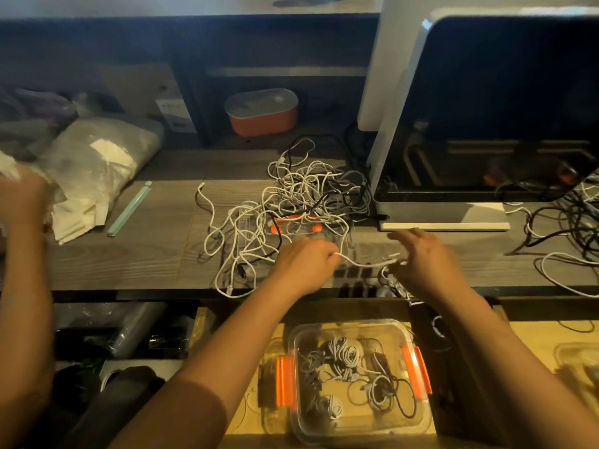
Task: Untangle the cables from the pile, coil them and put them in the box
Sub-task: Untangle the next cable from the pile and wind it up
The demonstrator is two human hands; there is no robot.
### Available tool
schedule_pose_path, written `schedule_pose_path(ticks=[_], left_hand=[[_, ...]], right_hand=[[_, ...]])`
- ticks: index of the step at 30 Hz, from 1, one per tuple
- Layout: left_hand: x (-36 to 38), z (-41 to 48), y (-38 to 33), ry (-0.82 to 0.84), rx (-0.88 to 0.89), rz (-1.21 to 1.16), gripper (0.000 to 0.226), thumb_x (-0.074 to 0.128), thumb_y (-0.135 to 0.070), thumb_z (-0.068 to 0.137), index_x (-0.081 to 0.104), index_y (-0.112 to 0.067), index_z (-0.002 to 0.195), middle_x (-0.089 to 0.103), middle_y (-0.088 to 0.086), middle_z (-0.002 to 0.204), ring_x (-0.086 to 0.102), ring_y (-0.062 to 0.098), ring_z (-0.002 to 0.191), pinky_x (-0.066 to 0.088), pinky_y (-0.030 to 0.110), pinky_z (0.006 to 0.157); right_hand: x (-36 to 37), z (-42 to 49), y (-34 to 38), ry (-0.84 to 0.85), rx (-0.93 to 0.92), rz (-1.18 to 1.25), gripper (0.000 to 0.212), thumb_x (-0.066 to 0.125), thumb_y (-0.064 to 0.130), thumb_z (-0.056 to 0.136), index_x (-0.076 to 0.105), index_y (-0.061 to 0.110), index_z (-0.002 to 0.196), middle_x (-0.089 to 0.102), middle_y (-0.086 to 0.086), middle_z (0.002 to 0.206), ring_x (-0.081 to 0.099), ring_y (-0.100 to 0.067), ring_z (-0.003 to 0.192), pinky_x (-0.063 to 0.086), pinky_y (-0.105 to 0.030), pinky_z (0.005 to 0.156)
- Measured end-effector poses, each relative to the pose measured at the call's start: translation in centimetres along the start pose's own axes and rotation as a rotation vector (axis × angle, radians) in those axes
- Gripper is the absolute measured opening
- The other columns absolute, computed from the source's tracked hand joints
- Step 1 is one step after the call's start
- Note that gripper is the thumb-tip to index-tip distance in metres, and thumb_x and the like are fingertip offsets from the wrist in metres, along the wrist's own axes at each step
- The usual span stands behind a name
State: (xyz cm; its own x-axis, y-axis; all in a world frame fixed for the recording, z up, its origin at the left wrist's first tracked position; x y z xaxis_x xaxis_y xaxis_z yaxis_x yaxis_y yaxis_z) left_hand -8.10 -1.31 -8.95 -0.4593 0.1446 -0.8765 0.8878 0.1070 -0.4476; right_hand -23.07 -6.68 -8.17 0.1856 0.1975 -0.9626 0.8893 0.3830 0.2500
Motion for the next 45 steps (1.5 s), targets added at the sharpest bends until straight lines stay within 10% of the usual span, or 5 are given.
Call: schedule_pose_path(ticks=[7,17,23,35,45], left_hand=[[-2.8,-0.5,0.5,-0.215,-0.072,-0.266,0.022,0.051,-0.028,0.091,0.072,-0.027,0.088,0.070,-0.005,0.081,0.058,0.014,0.067,0.047,0.030,0.065],[-1.1,-1.3,-2.2,0.199,0.080,-1.432,0.037,0.028,-0.004,0.099,0.057,-0.007,0.122,0.060,0.004,0.127,0.049,0.012,0.126,0.037,0.030,0.108],[-0.9,0.3,-2.4,0.032,-0.017,-1.635,0.021,0.027,-0.012,0.100,0.047,-0.013,0.093,0.040,-0.005,0.060,0.036,0.007,0.051,0.035,0.024,0.056],[-0.2,0.5,-1.1,0.042,-0.072,-1.553,0.036,0.019,0.017,0.081,0.035,-0.015,0.079,0.042,-0.001,0.070,0.036,0.010,0.061,0.032,0.021,0.056],[-1.2,0.5,1.0,-0.167,0.032,-0.163,0.023,0.040,-0.040,0.095,0.041,-0.017,0.089,0.042,-0.001,0.098,0.035,0.016,0.093,0.034,0.033,0.083]], right_hand=[[1.5,-1.4,4.9,0.175,-0.145,0.173,0.030,0.067,0.032,0.085,0.058,0.030,0.113,0.063,0.008,0.100,0.059,-0.007,0.089,0.051,-0.023,0.074],[1.8,-1.8,5.7,0.300,-0.013,0.839,0.036,0.039,0.034,0.099,0.066,0.015,0.084,0.047,-0.003,0.058,0.043,-0.013,0.052,0.036,-0.022,0.051],[2.7,-2.4,8.0,0.369,-0.087,0.744,0.036,0.038,0.026,0.101,0.062,0.013,0.078,0.050,0.003,0.061,0.045,-0.003,0.053,0.036,-0.024,0.057],[4.1,-3.3,7.6,0.332,-0.049,0.836,0.013,0.048,0.006,0.091,0.051,0.010,0.080,0.046,0.003,0.064,0.040,-0.008,0.058,0.034,-0.028,0.058],[-0.3,-3.2,6.8,0.108,-0.129,0.470,0.019,0.052,0.015,0.094,0.062,0.024,0.107,0.055,0.019,0.086,0.053,0.003,0.082,0.043,-0.014,0.069]])
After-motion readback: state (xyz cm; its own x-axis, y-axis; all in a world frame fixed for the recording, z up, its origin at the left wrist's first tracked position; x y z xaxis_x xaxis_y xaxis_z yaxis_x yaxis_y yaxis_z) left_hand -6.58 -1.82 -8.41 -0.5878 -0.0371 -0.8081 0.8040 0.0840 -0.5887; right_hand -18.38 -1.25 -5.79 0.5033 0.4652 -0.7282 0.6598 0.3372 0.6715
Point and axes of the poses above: each hand's wrist, its own z-axis towards the middle knuckle, its own x-axis out of the palm, y = z × x, the point moved 9 cm from there along z, towards the middle knuckle
